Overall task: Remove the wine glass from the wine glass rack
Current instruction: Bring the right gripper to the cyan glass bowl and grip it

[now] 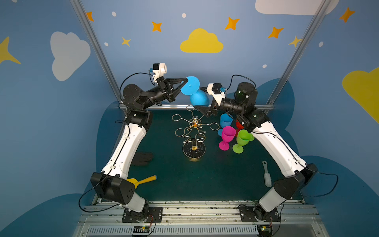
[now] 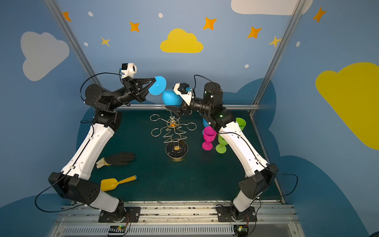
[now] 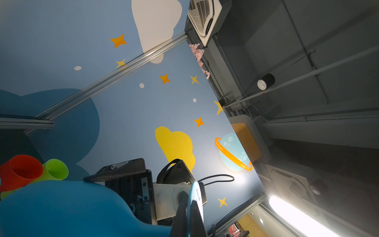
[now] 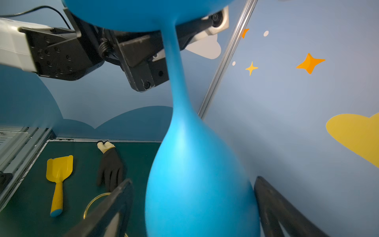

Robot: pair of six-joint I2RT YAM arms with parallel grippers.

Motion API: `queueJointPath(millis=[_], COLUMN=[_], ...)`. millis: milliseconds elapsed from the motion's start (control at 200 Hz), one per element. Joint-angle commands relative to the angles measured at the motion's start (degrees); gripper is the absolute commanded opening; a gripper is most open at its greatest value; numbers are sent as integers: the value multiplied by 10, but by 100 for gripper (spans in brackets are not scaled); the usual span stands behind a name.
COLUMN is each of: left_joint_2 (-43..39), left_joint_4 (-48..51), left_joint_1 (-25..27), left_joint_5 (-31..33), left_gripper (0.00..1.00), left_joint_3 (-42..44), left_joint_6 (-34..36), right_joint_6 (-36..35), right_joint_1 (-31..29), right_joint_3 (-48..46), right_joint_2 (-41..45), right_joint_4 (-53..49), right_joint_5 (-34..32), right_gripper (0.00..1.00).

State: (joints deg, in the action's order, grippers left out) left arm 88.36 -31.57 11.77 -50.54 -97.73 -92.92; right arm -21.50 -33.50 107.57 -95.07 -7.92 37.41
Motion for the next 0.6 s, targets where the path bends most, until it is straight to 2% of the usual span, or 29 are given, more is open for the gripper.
queueJointPath(millis=[0,230,340,421,596], left_joint_2=[-18,-24,-27,-32,-35], left_joint_4=[-32,-52,-58,-52,-42], left_joint_1=[5,14,13,14,14], left_joint_5=[6,12,12,13,13], left_gripper=[3,3,3,3,3], left_joint_3=[4,21,22,23,19], left_joint_6=[-2,-19,-24,-19,-6], right_joint_6=[3,0,3,3,10], right_joint_1=[-8,-29,-34,-36,-41], right_joint_3=[16,23,24,16,-14], right_joint_2=[-9,-19,-16,-7,19], right_joint_4=[0,-2,-13,-17,-18], right_joint_5=[-18,-59,-68,-72,-94], right_gripper=[91,90,84,79,57])
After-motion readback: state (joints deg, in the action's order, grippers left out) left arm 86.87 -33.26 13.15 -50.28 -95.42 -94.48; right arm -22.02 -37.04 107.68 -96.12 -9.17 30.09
